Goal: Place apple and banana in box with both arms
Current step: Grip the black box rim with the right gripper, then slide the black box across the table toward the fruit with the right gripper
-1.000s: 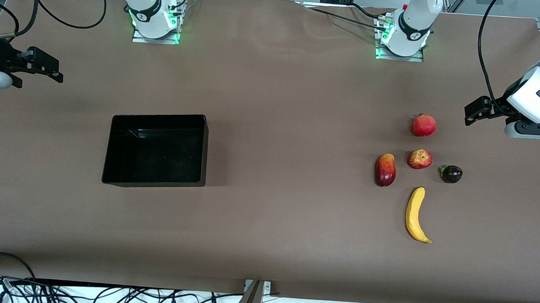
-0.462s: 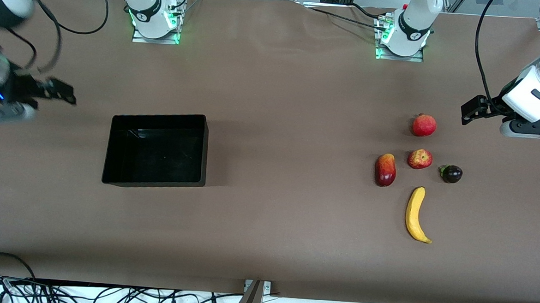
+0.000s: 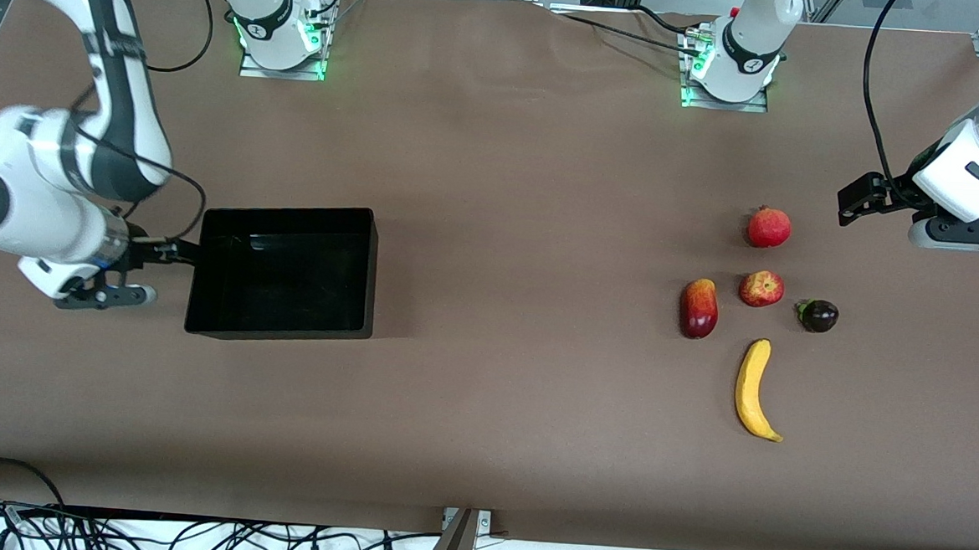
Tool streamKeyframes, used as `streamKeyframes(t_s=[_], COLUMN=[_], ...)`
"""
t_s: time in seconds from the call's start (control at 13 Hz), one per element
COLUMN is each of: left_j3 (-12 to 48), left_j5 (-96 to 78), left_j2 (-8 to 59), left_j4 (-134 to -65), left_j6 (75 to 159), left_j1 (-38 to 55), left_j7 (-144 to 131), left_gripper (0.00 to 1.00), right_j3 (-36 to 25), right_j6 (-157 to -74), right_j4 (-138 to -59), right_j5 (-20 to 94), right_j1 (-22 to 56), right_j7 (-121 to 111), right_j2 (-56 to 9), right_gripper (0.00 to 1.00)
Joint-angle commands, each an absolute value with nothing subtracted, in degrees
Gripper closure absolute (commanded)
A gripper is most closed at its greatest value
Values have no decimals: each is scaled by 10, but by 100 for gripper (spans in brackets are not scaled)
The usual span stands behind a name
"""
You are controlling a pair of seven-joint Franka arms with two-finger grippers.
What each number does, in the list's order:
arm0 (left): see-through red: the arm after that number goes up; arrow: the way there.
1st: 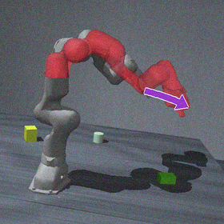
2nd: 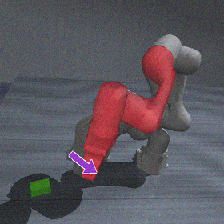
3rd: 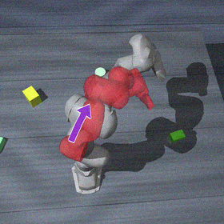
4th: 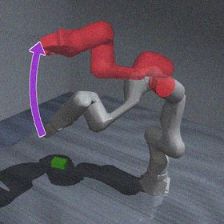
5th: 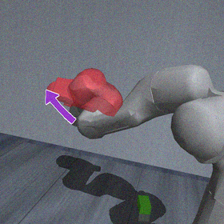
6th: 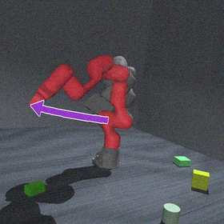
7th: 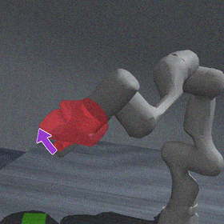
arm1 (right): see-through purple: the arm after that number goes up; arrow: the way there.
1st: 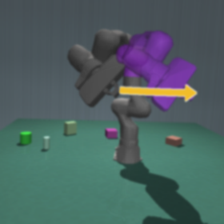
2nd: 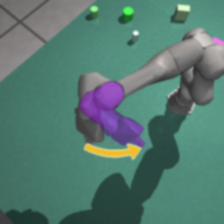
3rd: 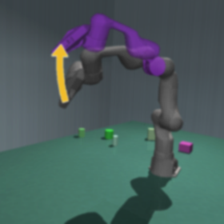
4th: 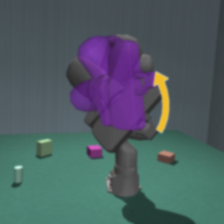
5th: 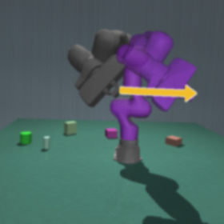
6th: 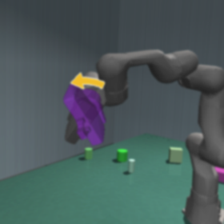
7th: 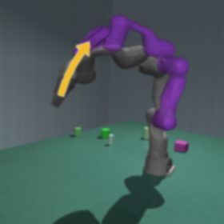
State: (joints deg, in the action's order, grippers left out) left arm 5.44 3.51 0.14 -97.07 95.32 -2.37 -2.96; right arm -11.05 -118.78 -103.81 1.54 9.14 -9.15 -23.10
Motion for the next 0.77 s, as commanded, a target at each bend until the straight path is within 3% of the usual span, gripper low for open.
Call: streamKeyframes(t_s=[0.0, 0.31, 0.38, 0.54, 0.69], left_j3=[54, 55, 57, 57, 57], left_j5=[29, 30, 32, 41, 49], left_j2=[-4, -10, -12, -10, -11], left_j4=[-963, -962, -962, -963, -962], left_j6=[929, 922, 923, 925, 924], left_j1=[-27, -27, -26, -26, -25], left_j7=[-22, -21, -26, -21, -21], left_gripper=[0, 0, 0, 0, 0], right_j3=[-108, -108, -108, -107, -105], right_j6=[-1248, -1255, -1255, -1254, -1244], right_j4=[-1070, -1072, -1078, -1085, -1082], right_j5=[40, 66, 66, 66, 66], right_j1=[82, 78, 78, 79, 80], right_j7=[-86, -89, -90, -91, -86], right_j2=[-251, -273, -273, -272, -269], right_gripper=[0, 32, 48, 98, 100])
